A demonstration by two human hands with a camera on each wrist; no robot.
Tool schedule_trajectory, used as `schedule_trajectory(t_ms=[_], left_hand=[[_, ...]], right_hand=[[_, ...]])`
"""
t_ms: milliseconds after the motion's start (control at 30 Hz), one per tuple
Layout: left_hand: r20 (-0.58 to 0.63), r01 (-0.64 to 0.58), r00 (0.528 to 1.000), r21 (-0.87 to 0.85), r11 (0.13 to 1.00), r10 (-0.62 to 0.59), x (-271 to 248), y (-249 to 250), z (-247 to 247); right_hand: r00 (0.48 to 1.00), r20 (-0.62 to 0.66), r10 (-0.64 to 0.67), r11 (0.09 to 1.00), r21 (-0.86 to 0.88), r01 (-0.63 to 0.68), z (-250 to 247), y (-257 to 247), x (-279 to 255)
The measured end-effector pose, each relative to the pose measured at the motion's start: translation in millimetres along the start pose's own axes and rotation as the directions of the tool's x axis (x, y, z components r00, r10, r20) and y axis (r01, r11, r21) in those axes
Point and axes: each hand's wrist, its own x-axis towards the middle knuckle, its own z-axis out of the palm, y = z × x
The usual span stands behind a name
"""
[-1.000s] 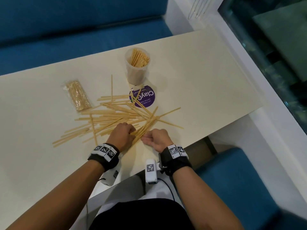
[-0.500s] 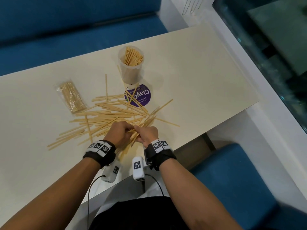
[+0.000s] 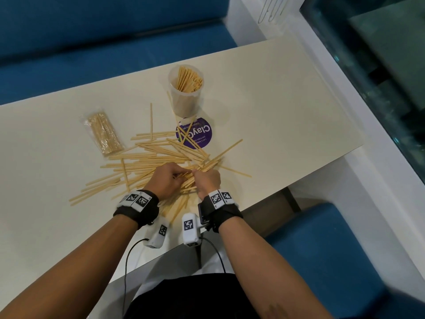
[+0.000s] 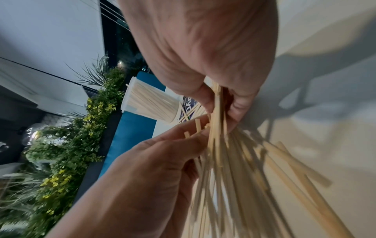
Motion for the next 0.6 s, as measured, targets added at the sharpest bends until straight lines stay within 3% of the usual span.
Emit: schedule_trajectory(t_ms=[300,600], left_hand=[[-0.006,0.023,1.0,-0.005,1.0,-0.023,5.0,-2.7,0.7],[-0.127,0.002,0.992,0.004,1.0,-0.001,1.7,3.7,1.4]], right_hand=[[1.0,0.004,0.012,0.983,0.181,-0.013,1.9,1.0,30.2],[0.997,-0.052,-0.052,0.972,0.227,0.062,-24.1,-15.1,20.1]])
